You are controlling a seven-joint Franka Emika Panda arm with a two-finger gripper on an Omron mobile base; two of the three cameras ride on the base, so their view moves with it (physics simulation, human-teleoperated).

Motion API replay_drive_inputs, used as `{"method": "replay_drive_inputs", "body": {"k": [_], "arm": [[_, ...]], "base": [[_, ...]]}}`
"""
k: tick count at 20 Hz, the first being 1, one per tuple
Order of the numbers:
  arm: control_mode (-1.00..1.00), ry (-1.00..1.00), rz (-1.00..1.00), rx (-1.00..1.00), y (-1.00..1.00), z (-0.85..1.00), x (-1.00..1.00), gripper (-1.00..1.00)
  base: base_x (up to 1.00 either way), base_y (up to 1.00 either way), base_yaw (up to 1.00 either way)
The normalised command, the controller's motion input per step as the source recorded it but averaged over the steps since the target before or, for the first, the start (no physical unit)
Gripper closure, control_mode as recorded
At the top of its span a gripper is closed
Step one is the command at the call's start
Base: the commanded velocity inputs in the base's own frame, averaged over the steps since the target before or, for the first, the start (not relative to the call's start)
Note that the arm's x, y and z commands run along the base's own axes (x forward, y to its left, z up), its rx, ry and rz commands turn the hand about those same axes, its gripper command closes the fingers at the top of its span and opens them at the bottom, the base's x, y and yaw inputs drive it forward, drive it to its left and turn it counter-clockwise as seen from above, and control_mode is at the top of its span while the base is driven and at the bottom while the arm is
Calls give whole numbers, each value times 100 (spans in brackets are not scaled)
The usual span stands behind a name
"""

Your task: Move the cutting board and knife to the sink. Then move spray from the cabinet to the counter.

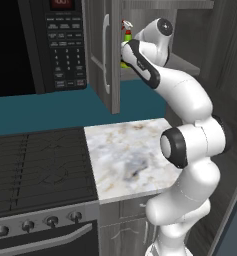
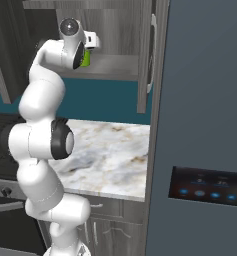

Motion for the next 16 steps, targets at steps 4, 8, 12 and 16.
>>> {"method": "replay_drive_inputs", "body": {"k": [4,8,12,16], "arm": [[-100,0,1,0,0,-5,8,-100],[-100,0,1,0,2,-10,11,-100],[-100,0,0,0,6,-6,19,-100],[-100,0,1,0,3,-1,18,-100]], "base": [[0,0,0],[0,0,0],[0,0,0],[0,0,0]]}}
